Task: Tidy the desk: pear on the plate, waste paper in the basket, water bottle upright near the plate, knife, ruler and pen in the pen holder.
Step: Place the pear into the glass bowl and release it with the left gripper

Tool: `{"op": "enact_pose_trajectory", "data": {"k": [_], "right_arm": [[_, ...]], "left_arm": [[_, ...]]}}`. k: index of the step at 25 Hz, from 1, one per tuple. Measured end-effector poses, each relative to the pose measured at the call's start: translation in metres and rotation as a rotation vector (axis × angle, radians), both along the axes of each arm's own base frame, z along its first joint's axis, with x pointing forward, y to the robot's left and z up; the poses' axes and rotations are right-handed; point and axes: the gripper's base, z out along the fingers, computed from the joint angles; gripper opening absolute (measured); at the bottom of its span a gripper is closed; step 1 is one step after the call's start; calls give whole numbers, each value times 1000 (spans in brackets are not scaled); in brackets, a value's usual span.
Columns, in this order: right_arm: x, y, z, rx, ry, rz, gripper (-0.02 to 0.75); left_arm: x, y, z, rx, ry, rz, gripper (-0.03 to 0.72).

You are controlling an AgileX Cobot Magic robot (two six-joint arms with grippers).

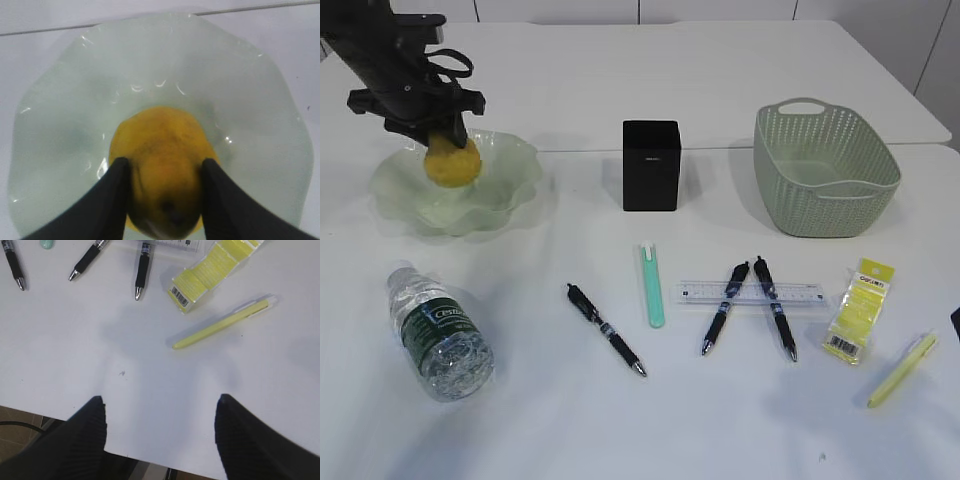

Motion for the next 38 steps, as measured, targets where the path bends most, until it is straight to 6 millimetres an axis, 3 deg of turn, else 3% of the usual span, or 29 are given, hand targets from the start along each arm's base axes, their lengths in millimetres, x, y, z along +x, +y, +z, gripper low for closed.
{"op": "enact_pose_trajectory", "data": {"k": [5,17,20,27,30,38], "right_arm": [[0,0,0,0,0,0,503],[0,0,0,0,0,0,503],[0,0,0,0,0,0,503],[0,0,0,0,0,0,503],[0,0,0,0,0,0,503],[0,0,0,0,0,0,503]], "left_arm": [[11,-2,-15,-13,15,6,284],[13,-1,-40,-2,85,9,323],[13,-1,-41,-1,91,9,368],[11,-1,-42,3,116,9,564],[9,0,-30,3,104,9,586],[-10,4,29,19,67,9,588]]}}
